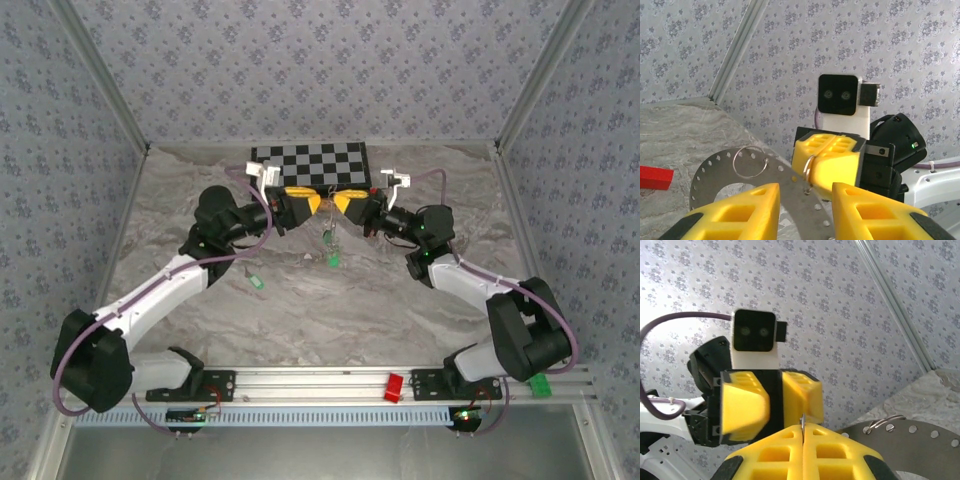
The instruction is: Put the keys on the keyring
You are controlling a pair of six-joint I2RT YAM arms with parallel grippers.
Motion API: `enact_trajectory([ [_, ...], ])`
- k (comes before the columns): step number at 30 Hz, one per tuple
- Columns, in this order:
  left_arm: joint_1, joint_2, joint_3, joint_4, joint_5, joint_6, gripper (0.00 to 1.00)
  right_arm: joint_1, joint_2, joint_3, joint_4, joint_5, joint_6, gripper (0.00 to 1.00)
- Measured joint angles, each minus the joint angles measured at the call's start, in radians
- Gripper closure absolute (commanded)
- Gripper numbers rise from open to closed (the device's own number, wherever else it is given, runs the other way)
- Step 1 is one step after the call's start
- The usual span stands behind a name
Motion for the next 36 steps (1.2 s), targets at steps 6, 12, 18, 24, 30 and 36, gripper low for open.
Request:
enact_trajectory([
  [6, -0.023, 0.004, 0.0, -0.003, -0.048, 0.014, 0.68, 0.016, 0.0, -0.004, 0.011, 0.015, 0.011, 1.0],
  [12, -0.057, 0.004, 0.0, -0.021, -0.096, 0.054, 0.68, 0.038, -0.011, -0.008, -0.019, 0.032, -0.016, 1.0],
  [18, -0.092, -0.014, 0.0, -0.066, -0.163, 0.112, 0.72, 0.063, -0.056, -0.018, -0.087, 0.065, -0.081, 1.0],
  [24, -0.113, -0.022, 0.0, -0.08, -0.2, 0.154, 0.75, 0.071, -0.096, -0.029, -0.147, 0.098, -0.14, 1.0],
  [30, -0.118, -0.022, 0.0, -0.103, -0.214, 0.171, 0.77, 0.076, -0.101, -0.036, -0.171, 0.111, -0.159, 1.0],
  [36, -0.125, -0.019, 0.011, -0.111, -0.207, 0.18, 0.96, 0.077, -0.101, -0.038, -0.173, 0.117, -0.162, 1.0],
])
